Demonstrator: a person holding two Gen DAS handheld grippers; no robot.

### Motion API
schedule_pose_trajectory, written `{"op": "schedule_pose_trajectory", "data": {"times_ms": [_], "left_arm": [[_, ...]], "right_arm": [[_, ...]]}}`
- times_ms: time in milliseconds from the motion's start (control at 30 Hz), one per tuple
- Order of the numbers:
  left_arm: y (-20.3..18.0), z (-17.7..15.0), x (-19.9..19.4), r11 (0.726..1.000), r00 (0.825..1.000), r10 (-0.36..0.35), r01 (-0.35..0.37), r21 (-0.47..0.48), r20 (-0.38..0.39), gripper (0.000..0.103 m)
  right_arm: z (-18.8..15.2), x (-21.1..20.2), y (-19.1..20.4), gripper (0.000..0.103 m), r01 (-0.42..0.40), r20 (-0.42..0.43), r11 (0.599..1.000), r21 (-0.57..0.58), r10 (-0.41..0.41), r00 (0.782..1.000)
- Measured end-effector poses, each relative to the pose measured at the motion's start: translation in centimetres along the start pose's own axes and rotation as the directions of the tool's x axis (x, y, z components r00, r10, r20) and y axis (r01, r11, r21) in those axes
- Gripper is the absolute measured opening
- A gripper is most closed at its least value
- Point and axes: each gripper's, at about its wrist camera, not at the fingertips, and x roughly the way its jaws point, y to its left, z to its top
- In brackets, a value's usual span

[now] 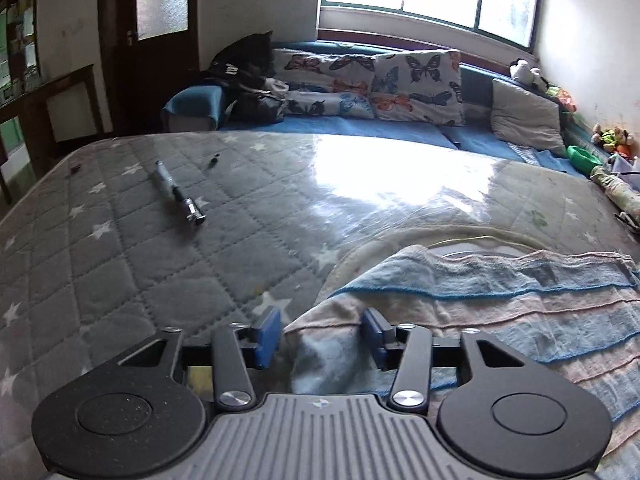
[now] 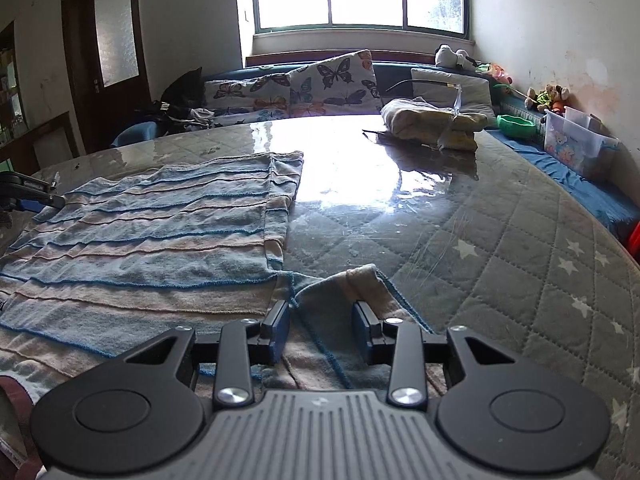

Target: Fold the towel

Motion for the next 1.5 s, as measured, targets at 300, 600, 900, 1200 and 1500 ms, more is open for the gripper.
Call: {"op": "schedule_pose_trajectory", "data": {"times_ms": [300, 600, 900, 1200, 1500], "left_arm": [[-2.9, -2.0, -3.6, 0.963, 0.966, -0.255, 0.251, 0.099, 0.032, 0.01], [-6.7, -3.9, -5.5, 0.89, 0.925, -0.38, 0.371, 0.264, -0.018, 0.026], [-5.8, -3.1, -5.5, 0.945, 0.962, -0.268, 0.252, 0.209, 0.053, 0.04], [-5.6, -2.9, -3.4, 0.95, 0.963, -0.268, 0.264, 0.168, 0.001, 0.013], [-2.6, 0.3, -1.4, 0.98, 0.995, 0.018, -0.037, 0.193, 0.1, 0.004]], "right_arm": [[0.1, 0.0, 0.0, 0.036, 0.006, 0.004, 1.0, 0.002, -0.006, 1.0], [0.0, 0.0, -0.1, 0.037, 0.004, 0.008, 1.0, 0.006, -0.004, 1.0], [0.0, 0.0, -0.1, 0.038, 0.004, 0.014, 1.0, 0.011, -0.004, 1.0], [-0.1, 0.1, 0.0, 0.038, 0.008, 0.017, 1.0, 0.013, -0.008, 1.0], [-0.1, 0.1, 0.0, 0.038, 0.013, 0.019, 1.0, 0.012, -0.013, 1.0]]}}
